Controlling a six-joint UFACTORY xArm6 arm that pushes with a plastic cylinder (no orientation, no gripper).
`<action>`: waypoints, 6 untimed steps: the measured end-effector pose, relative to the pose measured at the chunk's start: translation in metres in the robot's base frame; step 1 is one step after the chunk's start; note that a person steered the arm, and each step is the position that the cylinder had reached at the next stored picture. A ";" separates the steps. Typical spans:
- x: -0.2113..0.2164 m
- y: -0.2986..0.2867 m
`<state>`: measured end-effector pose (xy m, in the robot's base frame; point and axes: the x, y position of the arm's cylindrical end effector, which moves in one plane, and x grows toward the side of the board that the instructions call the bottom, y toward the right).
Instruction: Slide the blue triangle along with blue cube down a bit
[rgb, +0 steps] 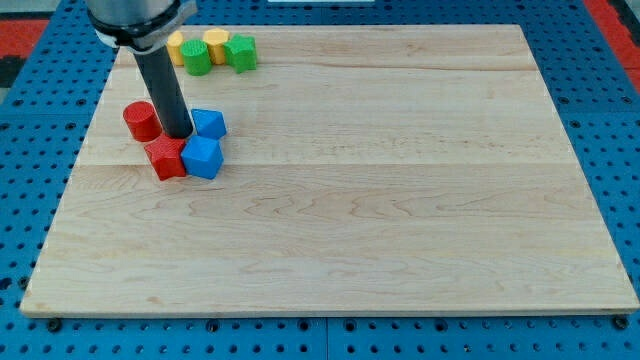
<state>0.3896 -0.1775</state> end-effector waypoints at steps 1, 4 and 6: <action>-0.034 0.009; 0.032 0.039; 0.066 0.042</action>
